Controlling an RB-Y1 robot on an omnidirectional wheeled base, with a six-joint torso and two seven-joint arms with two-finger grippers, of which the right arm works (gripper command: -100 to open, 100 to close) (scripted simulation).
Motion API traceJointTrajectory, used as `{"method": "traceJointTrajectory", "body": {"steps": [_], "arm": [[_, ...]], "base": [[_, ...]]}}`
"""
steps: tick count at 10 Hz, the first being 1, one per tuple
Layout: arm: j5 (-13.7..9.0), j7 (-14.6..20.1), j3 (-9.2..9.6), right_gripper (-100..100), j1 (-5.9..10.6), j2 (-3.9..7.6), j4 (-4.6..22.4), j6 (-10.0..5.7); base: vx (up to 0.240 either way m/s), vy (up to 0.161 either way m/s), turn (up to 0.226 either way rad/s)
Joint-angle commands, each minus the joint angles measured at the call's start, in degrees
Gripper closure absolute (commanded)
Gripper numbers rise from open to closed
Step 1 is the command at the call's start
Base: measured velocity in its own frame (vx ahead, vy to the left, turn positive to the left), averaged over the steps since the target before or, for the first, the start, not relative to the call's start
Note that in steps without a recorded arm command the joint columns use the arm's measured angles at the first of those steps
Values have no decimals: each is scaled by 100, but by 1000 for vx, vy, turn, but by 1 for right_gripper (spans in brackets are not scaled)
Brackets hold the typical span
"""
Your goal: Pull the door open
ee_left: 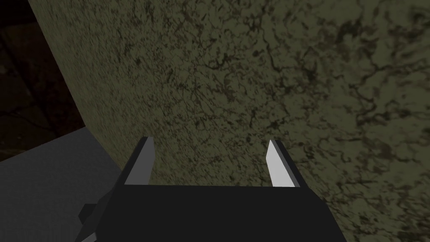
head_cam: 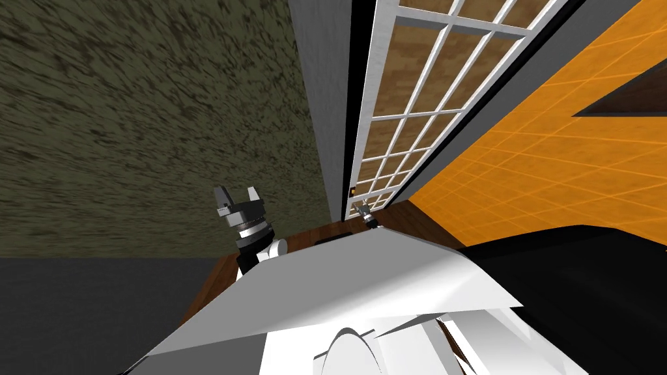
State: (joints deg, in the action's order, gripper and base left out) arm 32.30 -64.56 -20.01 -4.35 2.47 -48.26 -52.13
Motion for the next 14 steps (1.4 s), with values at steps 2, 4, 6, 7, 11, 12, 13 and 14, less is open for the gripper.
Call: {"method": "traceJointTrajectory", "body": {"steps": [2, 4, 6, 7, 11, 12, 13, 14], "arm": [[-259, -292, -33, -100, 164, -10, 192, 48], [-476, -523, -51, -100, 286, -42, 306, 113], [-704, -765, -70, -100, 414, -91, 425, 182], [-817, -884, -79, -100, 477, -120, 484, 216], [-1222, -1315, -111, -100, 705, -260, 695, 338], [-1303, -1401, -118, -100, 751, -295, 738, 362], [-1425, -1532, -128, -100, 819, -356, 801, 399], [-1496, -1607, -133, -100, 859, -396, 838, 420]], "base": [[5, 15, 140], [36, -9, 156], [50, -40, 167], [55, -67, 140], [50, -91, 108], [25, -119, 57], [44, -159, 80], [47, -145, 62]]}}
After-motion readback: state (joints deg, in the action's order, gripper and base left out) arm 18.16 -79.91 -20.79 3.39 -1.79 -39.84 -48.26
